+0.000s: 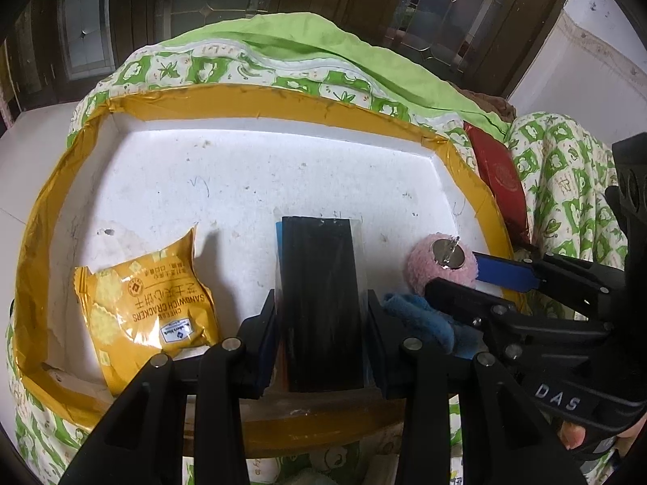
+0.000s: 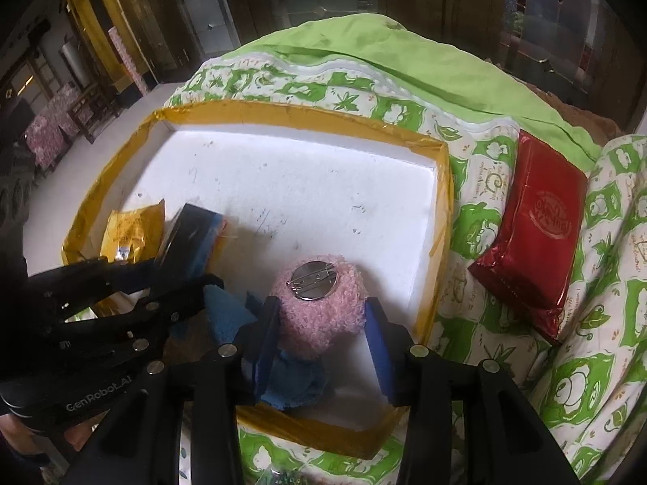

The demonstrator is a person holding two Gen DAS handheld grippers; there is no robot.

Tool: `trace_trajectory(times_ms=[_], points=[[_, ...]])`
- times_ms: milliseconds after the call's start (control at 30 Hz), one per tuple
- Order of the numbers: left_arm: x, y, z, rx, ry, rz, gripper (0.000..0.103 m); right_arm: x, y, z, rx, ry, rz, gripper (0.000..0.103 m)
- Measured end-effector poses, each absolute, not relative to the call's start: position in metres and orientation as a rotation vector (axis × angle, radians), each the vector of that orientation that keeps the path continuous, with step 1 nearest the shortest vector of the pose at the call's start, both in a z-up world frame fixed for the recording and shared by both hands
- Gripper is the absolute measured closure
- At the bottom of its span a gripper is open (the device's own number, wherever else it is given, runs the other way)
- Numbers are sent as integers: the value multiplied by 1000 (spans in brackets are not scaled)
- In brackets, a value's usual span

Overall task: Organize soft objects
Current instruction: 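Open right tool to set pink ball down while left tool releases black pouch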

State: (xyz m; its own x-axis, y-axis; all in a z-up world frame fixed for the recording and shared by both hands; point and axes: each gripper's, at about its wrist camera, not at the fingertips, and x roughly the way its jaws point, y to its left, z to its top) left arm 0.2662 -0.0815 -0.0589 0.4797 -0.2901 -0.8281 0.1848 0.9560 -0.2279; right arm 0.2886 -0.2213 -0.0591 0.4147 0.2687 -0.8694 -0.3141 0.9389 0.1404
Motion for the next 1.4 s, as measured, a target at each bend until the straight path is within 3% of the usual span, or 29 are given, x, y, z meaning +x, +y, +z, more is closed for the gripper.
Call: trace_trajectory(times_ms=[200, 433, 533, 600, 767, 1400], points=[[265, -78, -56, -120, 1033, -285, 65, 285, -222, -58, -23, 1072, 366, 54], [261, -67, -44, -164, 996, -262, 43, 279, -229, -49, 36, 1050, 373, 45], [257, -62, -38, -188, 980, -260, 40, 275, -231, -44, 67, 1034, 374, 37], [255, -58, -34, -198, 971, -256, 36, 270, -232, -38, 63, 1006, 355, 25], [244, -49, -24, -219, 937, -237, 22, 259, -236, -30, 111, 977, 362, 15], [212, -48, -2, -168, 885, -237, 16, 212, -239, -11, 95, 877, 364, 9]])
